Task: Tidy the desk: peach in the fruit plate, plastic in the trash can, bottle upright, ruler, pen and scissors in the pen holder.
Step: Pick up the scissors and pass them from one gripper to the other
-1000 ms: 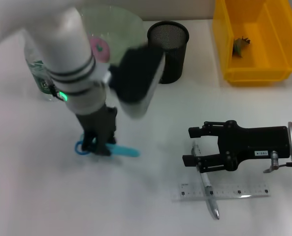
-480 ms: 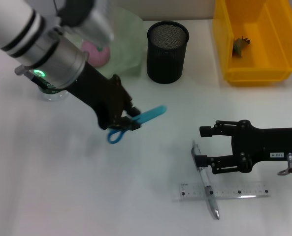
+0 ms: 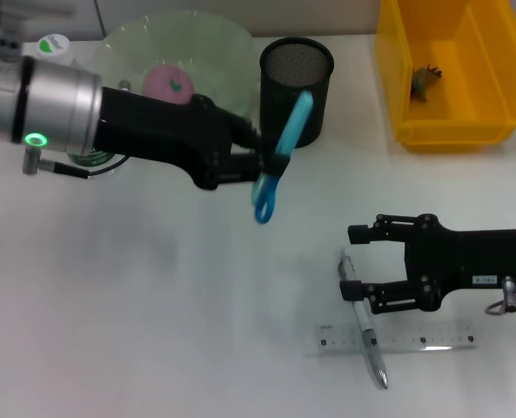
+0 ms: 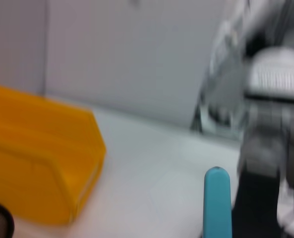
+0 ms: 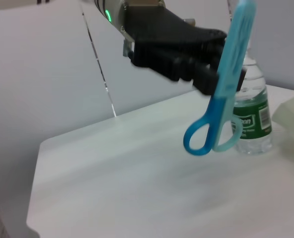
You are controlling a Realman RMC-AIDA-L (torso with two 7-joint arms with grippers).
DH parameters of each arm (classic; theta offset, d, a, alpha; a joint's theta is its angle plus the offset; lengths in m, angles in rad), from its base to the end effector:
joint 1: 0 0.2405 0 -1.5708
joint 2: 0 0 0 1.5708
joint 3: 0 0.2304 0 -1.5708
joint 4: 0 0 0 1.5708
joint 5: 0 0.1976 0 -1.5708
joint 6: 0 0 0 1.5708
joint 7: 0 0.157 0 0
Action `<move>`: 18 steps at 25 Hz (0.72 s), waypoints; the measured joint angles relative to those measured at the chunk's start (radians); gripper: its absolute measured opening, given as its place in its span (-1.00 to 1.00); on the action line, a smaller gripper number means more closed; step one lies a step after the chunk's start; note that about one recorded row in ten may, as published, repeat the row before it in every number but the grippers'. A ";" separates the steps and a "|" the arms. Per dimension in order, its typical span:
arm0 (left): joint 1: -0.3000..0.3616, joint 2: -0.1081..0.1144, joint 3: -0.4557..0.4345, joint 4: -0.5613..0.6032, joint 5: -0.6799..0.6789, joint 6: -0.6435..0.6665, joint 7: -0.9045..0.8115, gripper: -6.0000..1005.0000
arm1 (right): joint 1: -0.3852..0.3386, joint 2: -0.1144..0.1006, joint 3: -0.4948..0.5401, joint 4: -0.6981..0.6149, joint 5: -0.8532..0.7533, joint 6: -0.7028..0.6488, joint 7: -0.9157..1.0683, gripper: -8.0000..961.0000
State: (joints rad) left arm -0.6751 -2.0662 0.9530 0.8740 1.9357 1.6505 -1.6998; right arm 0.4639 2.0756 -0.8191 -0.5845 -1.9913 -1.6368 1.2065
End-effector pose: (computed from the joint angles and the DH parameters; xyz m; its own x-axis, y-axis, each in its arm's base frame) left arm -0.1408 0.3320 0.0034 0.8744 0.2907 0.3885 0.3001 -0.9531 0.0378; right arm 0.2397 0.2700 -0.0251 0.8449 -0.2796 -0.4561 -0.3296 -0.9436 -0.0321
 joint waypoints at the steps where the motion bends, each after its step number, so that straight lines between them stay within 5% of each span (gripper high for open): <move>1: 0.000 0.000 0.000 0.000 0.000 0.000 0.000 -0.52 | 0.000 0.000 0.000 0.000 0.000 0.000 0.000 0.73; 10: 0.056 -0.001 -0.151 -0.407 -0.267 -0.011 0.150 -0.52 | -0.020 0.001 0.001 0.094 0.084 0.000 -0.178 0.72; 18: 0.055 -0.010 -0.157 -0.654 -0.390 -0.032 0.256 -0.52 | -0.039 0.002 0.059 0.224 0.166 0.003 -0.394 0.72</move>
State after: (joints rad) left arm -0.6197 -2.0764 0.7960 0.2199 1.5460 1.6187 -1.4435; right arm 0.4246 2.0776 -0.7598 -0.3607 -1.8254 -1.6338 0.8121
